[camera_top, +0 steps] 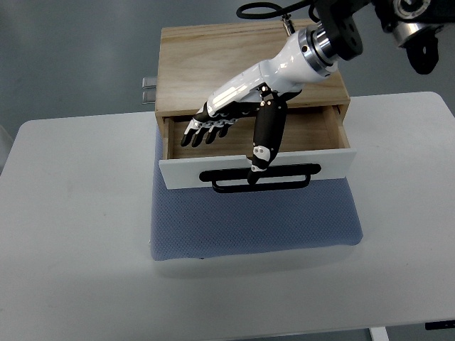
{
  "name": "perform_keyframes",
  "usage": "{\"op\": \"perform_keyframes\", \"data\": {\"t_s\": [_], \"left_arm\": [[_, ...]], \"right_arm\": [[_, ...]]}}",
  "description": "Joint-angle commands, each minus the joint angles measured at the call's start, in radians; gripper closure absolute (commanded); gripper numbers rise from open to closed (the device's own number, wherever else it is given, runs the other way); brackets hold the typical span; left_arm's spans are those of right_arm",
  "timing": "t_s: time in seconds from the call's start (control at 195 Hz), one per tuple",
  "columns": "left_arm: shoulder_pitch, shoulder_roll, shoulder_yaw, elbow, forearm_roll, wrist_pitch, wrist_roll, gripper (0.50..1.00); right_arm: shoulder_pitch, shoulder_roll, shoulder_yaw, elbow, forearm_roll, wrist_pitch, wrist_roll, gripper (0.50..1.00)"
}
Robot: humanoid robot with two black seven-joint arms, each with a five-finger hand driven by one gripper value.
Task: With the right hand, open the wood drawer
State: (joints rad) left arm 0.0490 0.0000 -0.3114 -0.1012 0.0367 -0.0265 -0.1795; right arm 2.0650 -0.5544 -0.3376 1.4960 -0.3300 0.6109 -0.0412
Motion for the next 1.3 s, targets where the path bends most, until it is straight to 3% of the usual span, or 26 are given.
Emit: {"op": "perform_keyframes", "data": {"t_s": [0.0,0.093,0.098,0.139,0.19,0.195,0.252,0.308,0.314,0.406,0.509,0.56,0.565,0.591,0.658,0.709,0.715,0.725,0.843,0.992,1.295], "left_arm": [[0.0,0.0,0.0,0.0,0.0,-0.001,0.0,0.5],[0.0,0.0,0.0,0.0,0.0,-0.001,0.0,0.5],[0.0,0.0,0.0,0.0,0.0,0.0,0.0,0.5],[0.0,0.0,0.0,0.0,0.0,-0.001,0.0,0.5],[0.0,0.0,0.0,0.0,0.0,-0.001,0.0,0.5],[0.0,0.0,0.0,0.0,0.0,-0.001,0.0,0.5],[0.0,0.0,0.0,0.0,0.0,-0.001,0.0,0.5],[0.0,0.0,0.0,0.0,0.0,-0.001,0.0,0.5],[0.0,0.0,0.0,0.0,0.0,0.0,0.0,0.5],[0.0,0.0,0.0,0.0,0.0,0.0,0.0,0.5],[0.0,0.0,0.0,0.0,0.0,0.0,0.0,0.5],[0.0,0.0,0.0,0.0,0.0,0.0,0.0,0.5],[0.0,0.0,0.0,0.0,0.0,0.0,0.0,0.5],[0.0,0.0,0.0,0.0,0.0,-0.001,0.0,0.5],[0.0,0.0,0.0,0.0,0.0,0.0,0.0,0.5],[0.0,0.0,0.0,0.0,0.0,0.0,0.0,0.5],[0.0,0.0,0.0,0.0,0.0,-0.001,0.0,0.5],[0.0,0.0,0.0,0.0,0.0,0.0,0.0,0.5],[0.0,0.0,0.0,0.0,0.0,0.0,0.0,0.5],[0.0,0.0,0.0,0.0,0.0,0.0,0.0,0.5],[0.0,0.0,0.0,0.0,0.0,0.0,0.0,0.5]], "right_arm": [[-0.022,-0.068,0.058,-0.063,0.019,0.0,0.004,0.556],[-0.057,-0.095,0.092,-0.112,0.028,0.0,0.017,0.556],[-0.125,-0.139,0.148,-0.176,0.044,0.0,0.029,0.556],[-0.187,-0.182,0.21,-0.226,0.052,0.0,0.03,0.556],[-0.187,-0.182,0.21,-0.226,0.052,0.0,0.03,0.556],[-0.282,-0.228,0.3,-0.284,0.055,0.0,0.032,0.556],[-0.397,-0.249,0.417,-0.338,0.06,0.0,0.049,0.556],[-0.398,-0.249,0.417,-0.338,0.06,0.0,0.049,0.556],[-0.521,-0.254,0.549,-0.386,0.068,0.0,0.07,0.556],[-0.707,-0.237,0.764,-0.49,0.069,-0.002,0.086,0.556],[-0.885,-0.165,1.002,-0.58,0.072,-0.072,0.107,0.558],[-0.885,-0.165,1.002,-0.58,0.072,-0.072,0.107,0.558],[-0.952,-0.127,1.097,-0.609,0.075,-0.121,0.124,0.558],[-0.977,-0.111,1.138,-0.622,0.075,-0.149,0.13,0.558],[-1.029,-0.069,1.226,-0.666,0.077,-0.241,0.142,0.558],[-1.03,-0.068,1.226,-0.666,0.077,-0.241,0.142,0.558],[-1.06,-0.017,1.271,-0.706,0.075,-0.316,0.145,0.558],[-1.065,-0.006,1.279,-0.717,0.077,-0.332,0.146,0.558],[-1.106,0.077,1.356,-0.806,0.077,-0.439,0.147,0.558],[-1.155,0.148,1.425,-0.876,0.095,-0.484,0.144,0.56],[-1.218,0.162,1.424,-0.904,0.22,-0.494,0.152,0.556]]}}
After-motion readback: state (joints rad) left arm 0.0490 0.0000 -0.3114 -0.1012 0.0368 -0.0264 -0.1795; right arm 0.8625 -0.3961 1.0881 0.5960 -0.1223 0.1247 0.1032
